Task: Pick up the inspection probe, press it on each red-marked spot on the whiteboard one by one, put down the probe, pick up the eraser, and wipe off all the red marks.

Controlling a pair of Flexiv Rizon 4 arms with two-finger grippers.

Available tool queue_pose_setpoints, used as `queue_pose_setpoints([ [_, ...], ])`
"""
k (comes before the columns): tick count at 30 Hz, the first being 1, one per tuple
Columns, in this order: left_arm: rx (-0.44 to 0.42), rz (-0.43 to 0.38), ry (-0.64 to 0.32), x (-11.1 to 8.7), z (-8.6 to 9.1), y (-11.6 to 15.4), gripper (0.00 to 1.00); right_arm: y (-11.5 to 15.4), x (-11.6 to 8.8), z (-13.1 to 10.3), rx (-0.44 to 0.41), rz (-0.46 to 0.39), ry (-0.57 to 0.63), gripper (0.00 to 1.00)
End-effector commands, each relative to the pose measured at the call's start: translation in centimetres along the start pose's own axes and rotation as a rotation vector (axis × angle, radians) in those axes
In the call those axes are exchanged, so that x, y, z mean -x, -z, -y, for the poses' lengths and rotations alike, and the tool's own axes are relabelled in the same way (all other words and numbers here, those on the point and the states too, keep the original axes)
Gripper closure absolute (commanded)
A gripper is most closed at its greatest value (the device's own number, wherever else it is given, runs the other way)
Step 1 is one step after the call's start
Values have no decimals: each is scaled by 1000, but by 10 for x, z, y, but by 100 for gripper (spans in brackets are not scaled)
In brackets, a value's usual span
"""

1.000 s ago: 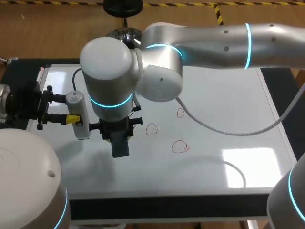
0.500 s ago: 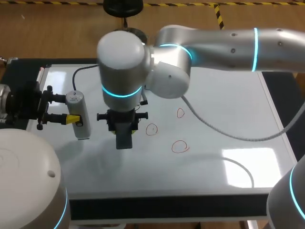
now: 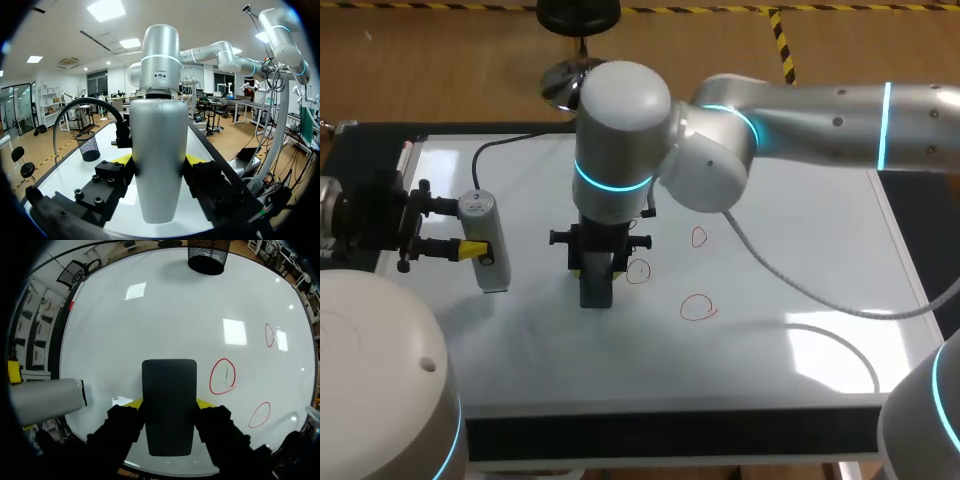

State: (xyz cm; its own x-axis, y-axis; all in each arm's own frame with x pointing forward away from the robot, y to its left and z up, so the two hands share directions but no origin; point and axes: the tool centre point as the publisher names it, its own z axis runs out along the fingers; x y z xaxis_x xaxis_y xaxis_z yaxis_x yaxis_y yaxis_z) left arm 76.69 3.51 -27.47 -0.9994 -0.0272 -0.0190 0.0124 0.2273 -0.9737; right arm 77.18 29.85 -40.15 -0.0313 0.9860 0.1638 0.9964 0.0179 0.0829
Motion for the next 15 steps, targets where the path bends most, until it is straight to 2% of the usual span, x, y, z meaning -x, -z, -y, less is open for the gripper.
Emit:
queue_pose_setpoints([
  [1,3,3,-1,-1,3,0,100,-7,-3,2,1,-20,7,100],
  [10,3,3,-1,-1,3,0,100,-36,-15,-7,-51,2,13,100],
  [15,3,3,-1,-1,3,0,100,-41,-9,-11,-58,12,-2,100],
])
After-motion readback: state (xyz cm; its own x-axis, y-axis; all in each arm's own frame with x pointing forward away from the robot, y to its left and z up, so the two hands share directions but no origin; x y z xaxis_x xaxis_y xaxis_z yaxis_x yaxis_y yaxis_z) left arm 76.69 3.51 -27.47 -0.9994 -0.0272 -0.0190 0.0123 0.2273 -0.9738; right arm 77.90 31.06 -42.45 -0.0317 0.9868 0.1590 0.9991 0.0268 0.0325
